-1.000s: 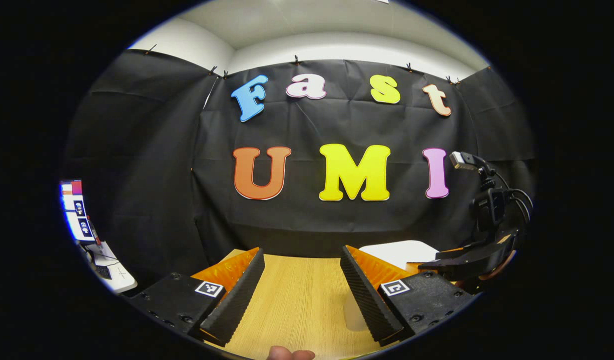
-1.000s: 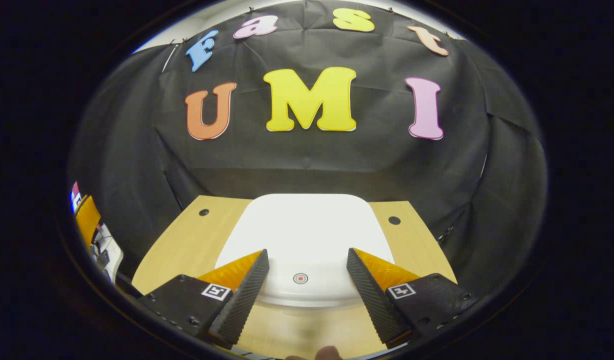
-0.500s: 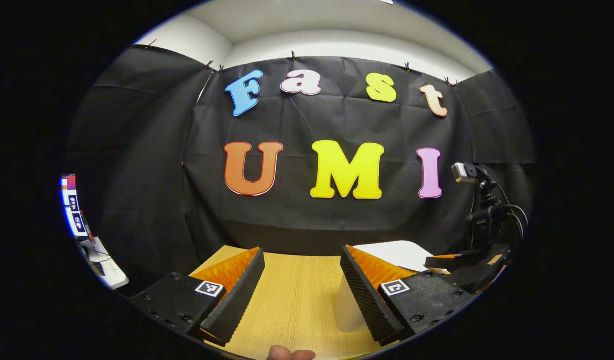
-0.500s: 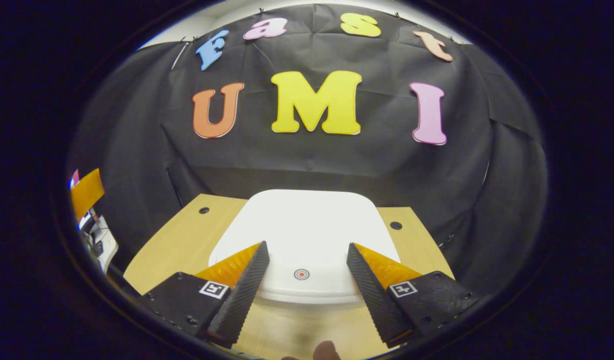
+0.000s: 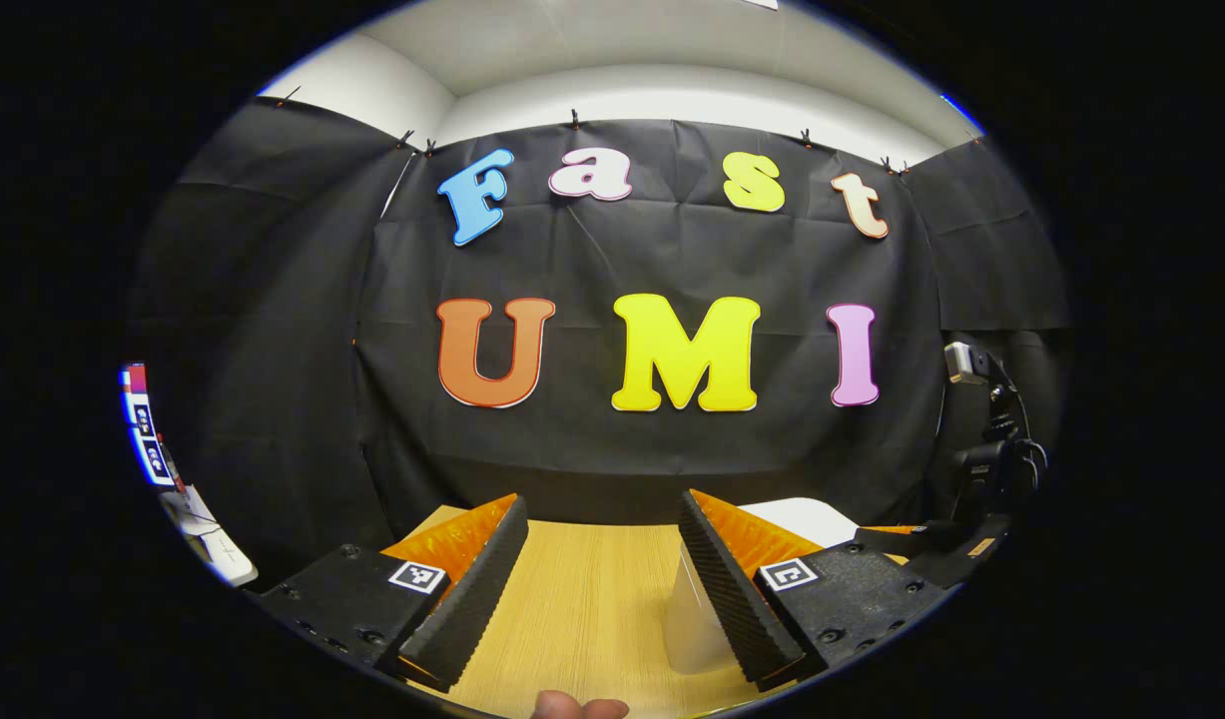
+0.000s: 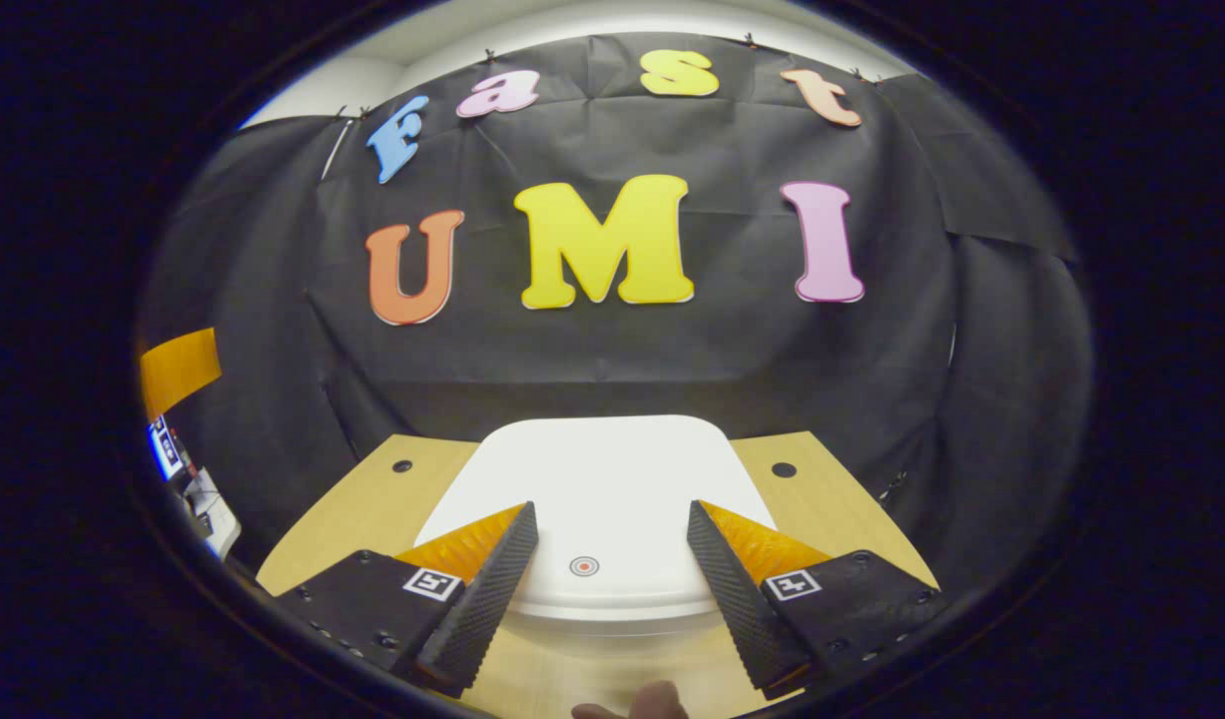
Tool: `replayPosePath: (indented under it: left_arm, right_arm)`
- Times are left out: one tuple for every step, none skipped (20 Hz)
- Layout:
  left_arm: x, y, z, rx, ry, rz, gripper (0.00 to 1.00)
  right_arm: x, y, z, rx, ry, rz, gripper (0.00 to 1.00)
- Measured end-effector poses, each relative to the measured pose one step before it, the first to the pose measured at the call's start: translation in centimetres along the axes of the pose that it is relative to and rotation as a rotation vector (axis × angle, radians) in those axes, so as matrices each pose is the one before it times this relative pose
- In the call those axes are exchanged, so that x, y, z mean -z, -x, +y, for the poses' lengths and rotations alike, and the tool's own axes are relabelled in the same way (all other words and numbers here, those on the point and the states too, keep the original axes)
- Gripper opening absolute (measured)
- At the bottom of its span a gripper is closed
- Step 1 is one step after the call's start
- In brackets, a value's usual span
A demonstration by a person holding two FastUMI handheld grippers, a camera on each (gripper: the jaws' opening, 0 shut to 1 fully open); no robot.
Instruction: Press the lid of the desktop garbage bin to open it, pick up the crumpled paper on the desktop and throw it into the bin, then pick up the pop can on the desktop and drop it into the bin, and finally close the garbage bin lid.
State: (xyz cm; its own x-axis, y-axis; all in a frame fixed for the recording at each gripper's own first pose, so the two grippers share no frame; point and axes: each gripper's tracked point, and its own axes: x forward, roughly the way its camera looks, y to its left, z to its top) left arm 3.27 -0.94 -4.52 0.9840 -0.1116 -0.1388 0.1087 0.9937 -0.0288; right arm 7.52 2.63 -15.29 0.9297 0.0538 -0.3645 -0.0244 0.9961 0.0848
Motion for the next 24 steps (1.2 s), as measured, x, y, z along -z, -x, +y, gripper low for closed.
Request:
replayPosePath:
  left_arm:
    - [-0.370,0.073,-0.011,-0.00302,0.00204,-0.00927,0.98]
    - [-0.326,-0.124,-0.033,-0.00418,0.00279,-0.00575,0.98]
    - [-0.222,-0.072,0.005,-0.00468,-0.00040,-0.00261,0.98]
    - [-0.110,-0.099,-0.153,-0.00482,-0.00440,0.00135,0.98]
    - [-0.075,0.088,-0.158,-0.00791,-0.00528,0.00555,0.98]
    - [-0.394,0.181,-0.058,-0.00560,-0.00448,-0.00446,0.98]
    - [-0.469,0.160,-0.155,-0.00741,0.00558,-0.01053,0.98]
    - [-0.143,0.188,-0.478,0.00395,0.01464,-0.00236,0.98]
    - [-0.107,-0.102,-0.730,0.00887,0.01450,0.00468,0.98]
    - [0.102,-0.079,-0.556,0.00768,0.00434,0.00381,0.98]
    - [-0.105,0.004,-0.326,0.00246,-0.00233,-0.00221,0.98]
    - [-0.256,-0.082,-0.237,0.00172,-0.00113,-0.00633,0.98]
    - [0.062,-0.200,-0.300,0.00250,0.00410,0.00151,0.98]
    - [0.305,-0.143,-0.656,0.00818,0.01110,0.01415,0.98]
    - [0.163,-0.021,-0.524,0.00780,0.01250,0.01250,0.98]
    - [-0.037,-0.008,-0.657,0.00879,0.01089,0.00983,0.98]
    - [-0.335,0.003,-0.323,0.00233,-0.00400,-0.00300,0.98]
    - [-0.425,-0.115,-0.055,-0.00082,-0.00787,-0.00988,0.98]
    - [-0.121,-0.050,-0.002,-0.00881,-0.02029,-0.01107,0.98]
    - [-0.126,-0.117,0.168,-0.01143,-0.01638,-0.00690,0.98]
    - [-0.078,0.026,0.184,-0.00920,-0.00833,-0.00397,0.98]
    - [0.132,-0.085,0.092,-0.00502,0.00313,-0.00020,0.98]
    - [0.073,-0.103,-0.135,-0.00172,0.00700,0.00318,0.98]
    - [0.303,0.074,-0.042,-0.00499,0.00385,0.00098,0.98]
  right_arm:
    - [-0.368,0.090,-0.136,-0.00473,-0.00165,-0.00754,0.96]
    - [-0.447,0.233,-0.342,0.00380,0.01044,-0.00980,0.96]
    - [-0.153,-0.104,-0.431,0.00824,0.01381,-0.01546,0.96]
    - [-0.919,0.738,-0.768,0.01777,0.01359,-0.00945,0.96]
    - [-0.087,0.752,-0.529,0.00659,0.01618,0.00613,0.96]
    - [-0.795,0.861,-0.128,-0.00689,0.01278,-0.01127,0.95]
    - [-1.010,0.934,-0.441,0.00057,0.01075,-0.03684,0.96]
    - [-1.190,0.716,-0.514,0.00106,0.01133,-0.04244,0.96]
    - [-0.906,0.570,-0.356,0.00064,0.00876,-0.03660,0.96]
    - [-0.678,0.442,-0.140,-0.00655,0.00880,-0.03235,0.96]
    - [-0.501,0.341,0.075,-0.00873,0.01275,-0.01954,0.93]
    - [-0.540,0.218,-0.099,-0.00714,0.02223,-0.01931,0.96]
    - [-0.455,0.291,-0.275,0.00286,0.01804,-0.01442,0.96]
    - [-0.612,0.384,-0.127,-0.00595,-0.00224,-0.01869,0.96]
    - [-0.351,0.307,0.185,-0.00911,-0.01208,-0.00840,0.97]
    - [-0.295,0.070,0.150,-0.01096,-0.00263,-0.00796,0.95]
    - [-0.233,0.076,-0.188,-0.00115,0.00663,-0.00599,0.95]
    - [-0.282,-0.068,-0.393,-0.00095,0.00440,-0.00777,0.95]
    - [-0.405,-0.102,-0.381,0.00558,0.00083,-0.01146,0.95]
    - [-0.692,0.181,-0.708,0.00914,-0.00271,-0.00462,0.95]
    - [-0.177,-0.028,-0.134,0.00455,-0.00880,-0.00266,0.95]
    - [-0.004,-0.211,0.072,-0.00087,-0.00392,0.00001,0.95]
    - [-0.009,-0.065,0.023,-0.00209,-0.00070,0.00106,0.95]
    - [-0.036,-0.087,0.004,-0.00217,-0.00123,0.00137,0.97]
